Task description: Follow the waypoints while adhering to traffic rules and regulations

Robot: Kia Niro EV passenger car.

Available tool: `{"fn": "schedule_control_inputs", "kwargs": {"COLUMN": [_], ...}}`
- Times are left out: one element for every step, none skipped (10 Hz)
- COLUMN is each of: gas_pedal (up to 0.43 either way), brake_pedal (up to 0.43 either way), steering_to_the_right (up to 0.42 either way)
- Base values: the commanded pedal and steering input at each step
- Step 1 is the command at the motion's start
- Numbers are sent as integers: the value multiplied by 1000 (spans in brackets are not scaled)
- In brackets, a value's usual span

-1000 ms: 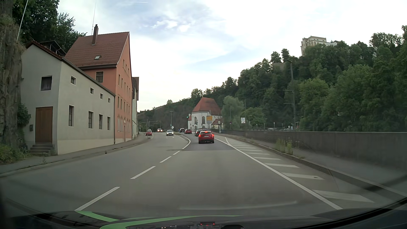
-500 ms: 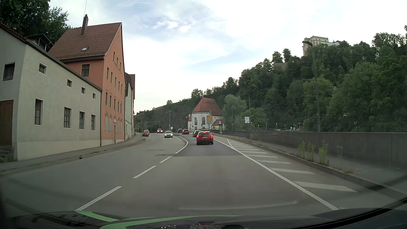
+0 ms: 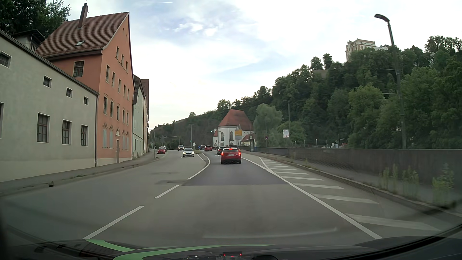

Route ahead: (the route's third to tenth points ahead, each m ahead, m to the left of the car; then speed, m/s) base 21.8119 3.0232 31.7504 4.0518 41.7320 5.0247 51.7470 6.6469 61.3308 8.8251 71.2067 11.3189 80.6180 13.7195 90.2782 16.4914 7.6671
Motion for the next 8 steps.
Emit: {"fn": "schedule_control_inputs", "kwargs": {"gas_pedal": [0,0,0,0,0,0,0,0], "brake_pedal": [0,0,0,0,0,0,0,0], "steering_to_the_right": [-8,-8,-8,-8,-8,-8,-9,-10]}}
